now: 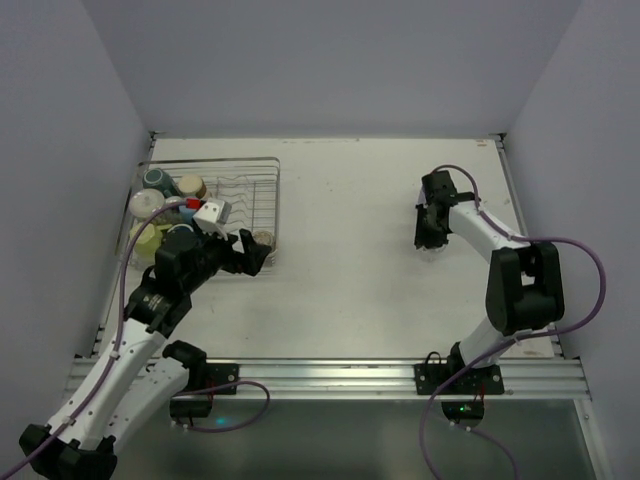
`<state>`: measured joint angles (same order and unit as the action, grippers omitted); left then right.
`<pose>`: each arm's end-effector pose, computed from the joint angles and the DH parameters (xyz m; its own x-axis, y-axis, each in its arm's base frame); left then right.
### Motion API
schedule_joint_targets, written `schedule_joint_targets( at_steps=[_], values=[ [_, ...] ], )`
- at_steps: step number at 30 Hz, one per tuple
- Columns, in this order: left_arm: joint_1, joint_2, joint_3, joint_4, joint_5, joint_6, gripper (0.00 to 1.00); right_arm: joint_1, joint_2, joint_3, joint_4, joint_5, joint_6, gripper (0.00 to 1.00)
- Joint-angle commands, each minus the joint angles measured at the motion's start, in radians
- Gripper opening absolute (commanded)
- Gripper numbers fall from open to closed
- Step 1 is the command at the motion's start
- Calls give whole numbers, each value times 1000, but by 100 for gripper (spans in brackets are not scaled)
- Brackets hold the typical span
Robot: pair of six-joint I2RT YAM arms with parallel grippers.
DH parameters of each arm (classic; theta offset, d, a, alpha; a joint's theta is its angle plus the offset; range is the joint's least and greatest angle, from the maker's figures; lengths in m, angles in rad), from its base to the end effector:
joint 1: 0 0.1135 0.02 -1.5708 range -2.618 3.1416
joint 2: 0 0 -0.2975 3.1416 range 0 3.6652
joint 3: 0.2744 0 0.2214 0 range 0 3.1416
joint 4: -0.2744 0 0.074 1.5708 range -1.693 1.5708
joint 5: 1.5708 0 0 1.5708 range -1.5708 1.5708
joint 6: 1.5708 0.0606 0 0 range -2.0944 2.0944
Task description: Unload the cups from the dish rack
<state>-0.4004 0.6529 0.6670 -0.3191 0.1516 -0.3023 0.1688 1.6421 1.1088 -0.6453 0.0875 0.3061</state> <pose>0.1103 -0.0566 0.3170 -0.4182 -0.1426 -0.8971 0.4122 0.8503 -0.3273 0.3031 0.0463 0.2294 -0.9091 0.1496 -0.3888 0.1463 0.9885 0.0382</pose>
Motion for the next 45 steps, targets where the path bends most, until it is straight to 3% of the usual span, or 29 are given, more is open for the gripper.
schedule_joint_targets(
  at_steps=[1,5,6,9,12,13,17,23,27,38,45],
  values=[
    [2,21,9,-21,-27,25,96,-3,-14,43,-22,9,-21,27],
    [2,40,11,-29,-60,25,95,-2,-47,42,-20,4,-18,45],
    [2,45,14,-31,-69,25,95,0,-77,40,-20,6,-15,55],
    [2,74,17,-32,-92,26,92,3,-170,36,-16,-22,-7,62],
    [2,116,25,-32,-103,19,81,20,-269,5,10,-57,13,69],
    [2,128,31,-34,-110,15,75,26,-345,-7,34,-61,27,69],
    [0,198,75,-46,-145,-7,67,69,-539,-116,116,-81,67,66],
    [-8,361,195,-97,-216,3,64,115,-740,-265,260,-193,131,56],
    [-8,494,275,-139,-290,26,64,147,-780,-300,291,-212,139,55],
    [-8,723,370,-181,-253,57,57,164,-852,-349,325,-252,122,55],
    [-8,810,381,-195,-293,57,64,166,-863,-352,332,-267,130,55]
  ],
)
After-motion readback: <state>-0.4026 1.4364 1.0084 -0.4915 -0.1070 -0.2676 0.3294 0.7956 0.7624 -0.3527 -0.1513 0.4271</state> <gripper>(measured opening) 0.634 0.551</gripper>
